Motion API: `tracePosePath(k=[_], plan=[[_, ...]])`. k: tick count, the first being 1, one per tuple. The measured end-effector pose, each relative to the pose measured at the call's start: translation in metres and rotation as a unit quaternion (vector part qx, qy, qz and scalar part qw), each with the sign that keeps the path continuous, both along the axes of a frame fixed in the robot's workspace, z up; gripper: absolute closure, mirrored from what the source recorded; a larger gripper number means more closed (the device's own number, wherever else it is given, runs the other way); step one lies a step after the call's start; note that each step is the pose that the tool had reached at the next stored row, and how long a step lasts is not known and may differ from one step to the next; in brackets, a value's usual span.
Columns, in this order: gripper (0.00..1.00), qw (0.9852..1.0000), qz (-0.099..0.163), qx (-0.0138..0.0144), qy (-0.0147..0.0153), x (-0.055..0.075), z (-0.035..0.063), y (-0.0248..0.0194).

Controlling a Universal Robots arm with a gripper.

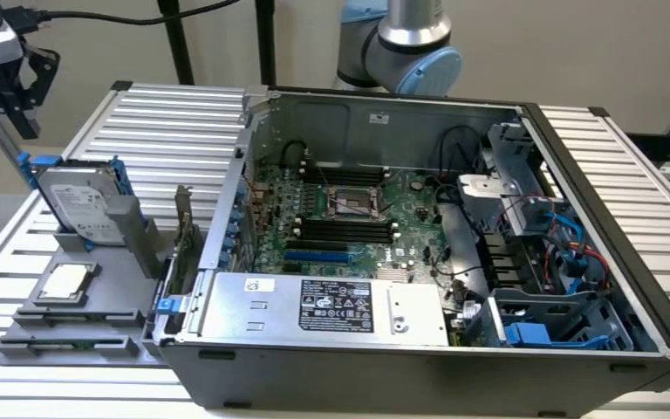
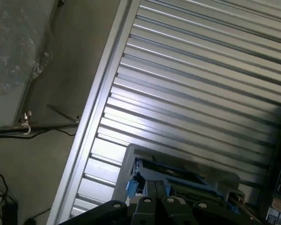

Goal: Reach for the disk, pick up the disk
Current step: 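Pick up the disk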

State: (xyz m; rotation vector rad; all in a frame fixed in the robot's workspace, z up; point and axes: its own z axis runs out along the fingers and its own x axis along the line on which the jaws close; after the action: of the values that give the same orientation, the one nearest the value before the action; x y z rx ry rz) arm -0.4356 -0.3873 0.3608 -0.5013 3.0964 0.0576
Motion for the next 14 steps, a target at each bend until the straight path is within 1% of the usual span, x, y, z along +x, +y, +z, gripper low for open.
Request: tracePosePath(k=[2, 4, 7, 9, 11, 14], plan=[[0.89, 0.9999, 0.017, 0.0001, -0.0012, 0.0, 0.0016, 0.0], [0.89, 0.9994, 0.035, 0.0, -0.0017, 0.0, 0.0021, 0.0], [0.89, 0.998, 0.063, 0.0001, -0.0016, -0.0001, 0.0023, 0.0], [0.89, 0.9967, 0.081, 0.0001, -0.0016, 0.0, 0.0023, 0.0], [0.89, 0.9951, 0.099, 0.0001, -0.0016, 0.0, 0.0022, 0.0], [0.89, 0.992, 0.127, 0.0002, -0.0016, 0.0, 0.0021, 0.0]])
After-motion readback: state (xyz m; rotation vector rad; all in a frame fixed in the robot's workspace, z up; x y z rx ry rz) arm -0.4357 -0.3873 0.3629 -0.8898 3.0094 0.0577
